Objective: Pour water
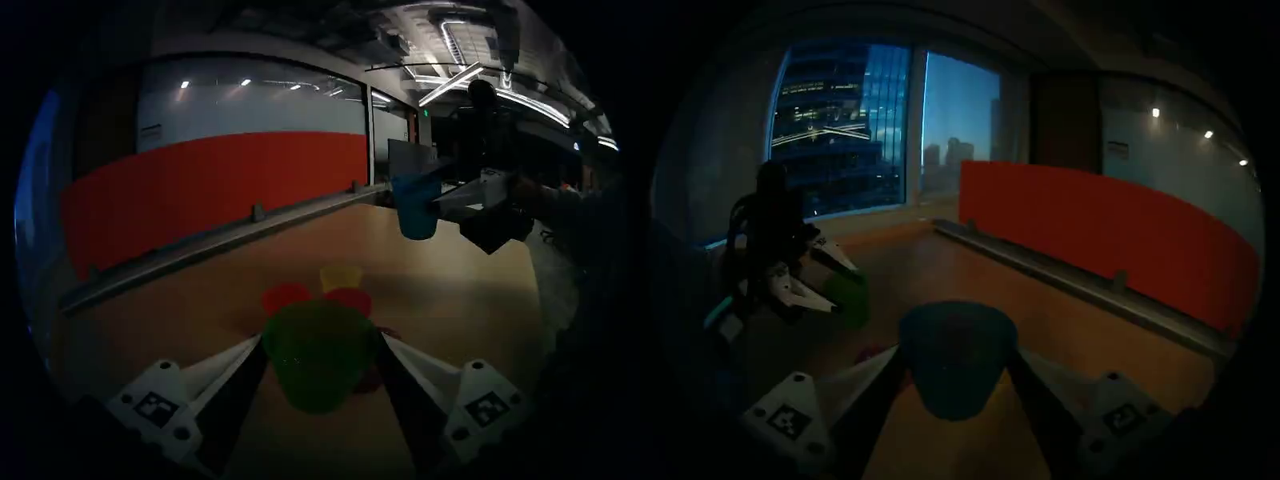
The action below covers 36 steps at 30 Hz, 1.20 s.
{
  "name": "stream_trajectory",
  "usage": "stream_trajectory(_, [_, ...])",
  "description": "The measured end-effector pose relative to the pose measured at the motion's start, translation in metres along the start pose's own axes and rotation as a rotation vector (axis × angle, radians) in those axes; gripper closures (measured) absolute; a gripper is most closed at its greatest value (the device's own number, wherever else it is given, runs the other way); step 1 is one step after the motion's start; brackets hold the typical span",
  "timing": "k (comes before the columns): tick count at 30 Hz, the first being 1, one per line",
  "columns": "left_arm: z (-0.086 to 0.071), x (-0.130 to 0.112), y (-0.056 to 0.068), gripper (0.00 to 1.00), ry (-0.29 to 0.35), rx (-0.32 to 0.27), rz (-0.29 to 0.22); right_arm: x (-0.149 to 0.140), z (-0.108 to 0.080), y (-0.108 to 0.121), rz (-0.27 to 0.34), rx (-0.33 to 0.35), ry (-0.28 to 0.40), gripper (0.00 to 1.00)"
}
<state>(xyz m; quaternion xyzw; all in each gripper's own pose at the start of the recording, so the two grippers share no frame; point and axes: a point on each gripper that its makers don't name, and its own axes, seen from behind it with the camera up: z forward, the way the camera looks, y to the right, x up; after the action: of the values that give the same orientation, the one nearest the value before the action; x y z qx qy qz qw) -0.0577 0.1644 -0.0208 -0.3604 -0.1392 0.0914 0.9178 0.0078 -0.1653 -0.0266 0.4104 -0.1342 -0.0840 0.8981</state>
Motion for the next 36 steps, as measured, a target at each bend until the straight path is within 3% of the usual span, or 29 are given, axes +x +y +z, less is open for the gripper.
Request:
stream_trajectory(20, [0.022,-0.061,-0.009,0.11,-0.187,-0.023,0.017,-0.078,0.026,-0.005,-0.035,0.05,-0.193,0.08])
stream_trajectory(36, [0.034,-0.089,-0.008,0.11,-0.245,-0.051,-0.004,-0.1,0.034,-0.002,-0.037,0.052,-0.238,0.07])
